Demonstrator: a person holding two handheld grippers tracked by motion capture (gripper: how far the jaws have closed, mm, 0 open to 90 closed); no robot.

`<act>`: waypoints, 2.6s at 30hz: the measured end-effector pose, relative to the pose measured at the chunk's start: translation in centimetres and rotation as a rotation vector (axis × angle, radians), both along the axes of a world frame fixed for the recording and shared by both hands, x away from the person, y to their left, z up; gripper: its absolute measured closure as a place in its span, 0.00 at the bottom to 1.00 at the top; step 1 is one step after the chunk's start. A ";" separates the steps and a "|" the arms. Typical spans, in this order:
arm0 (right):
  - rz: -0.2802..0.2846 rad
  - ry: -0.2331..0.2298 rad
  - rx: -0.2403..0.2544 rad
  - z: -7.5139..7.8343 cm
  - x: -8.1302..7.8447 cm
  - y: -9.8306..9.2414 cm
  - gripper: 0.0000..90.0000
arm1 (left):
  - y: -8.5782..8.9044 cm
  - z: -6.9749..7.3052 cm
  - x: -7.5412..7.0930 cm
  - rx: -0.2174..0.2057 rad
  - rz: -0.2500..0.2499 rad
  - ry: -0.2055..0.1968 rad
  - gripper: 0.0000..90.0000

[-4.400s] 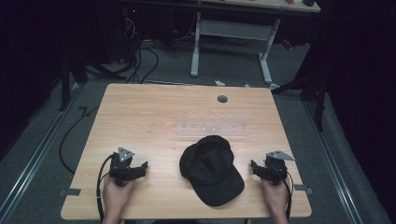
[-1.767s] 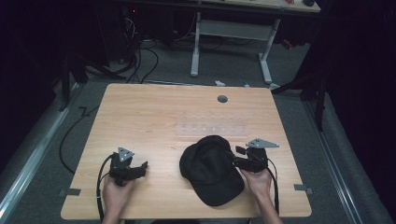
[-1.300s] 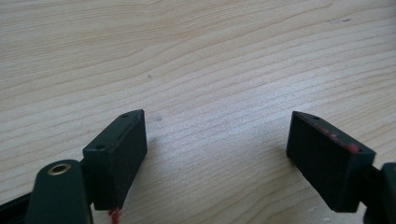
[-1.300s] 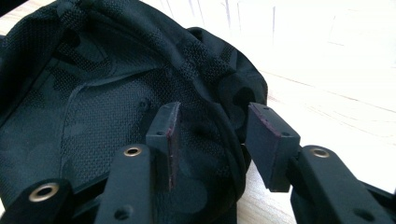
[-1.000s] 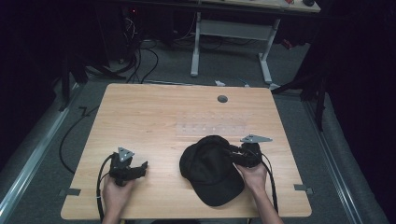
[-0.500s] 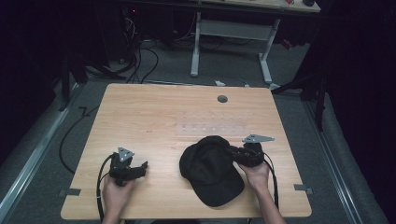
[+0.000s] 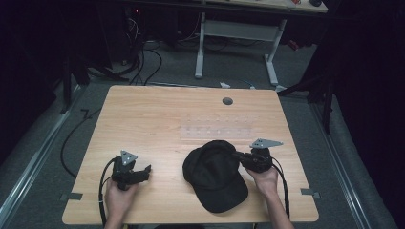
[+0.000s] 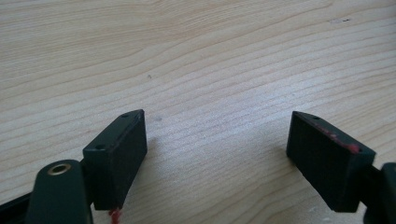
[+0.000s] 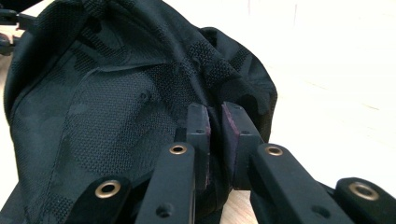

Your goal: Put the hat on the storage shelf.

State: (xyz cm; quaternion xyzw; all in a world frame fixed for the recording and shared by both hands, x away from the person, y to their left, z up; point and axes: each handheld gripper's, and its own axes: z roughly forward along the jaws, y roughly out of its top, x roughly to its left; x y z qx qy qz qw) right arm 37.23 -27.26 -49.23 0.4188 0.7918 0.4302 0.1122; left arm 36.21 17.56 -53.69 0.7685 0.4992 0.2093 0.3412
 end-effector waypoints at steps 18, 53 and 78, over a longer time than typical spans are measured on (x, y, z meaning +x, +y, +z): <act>0.043 -0.006 0.053 0.1 -0.9 -0.7 0.98 | 0.0 0.0 0.0 -0.001 0.003 0.002 0.22; 0.142 -0.180 0.161 5.4 -3.0 0.0 0.99 | -3.0 2.1 -2.6 -0.086 -0.272 0.014 0.19; 0.230 -0.209 0.186 6.9 -2.7 2.6 0.99 | -5.4 6.8 -3.5 -0.180 -0.400 -0.057 0.19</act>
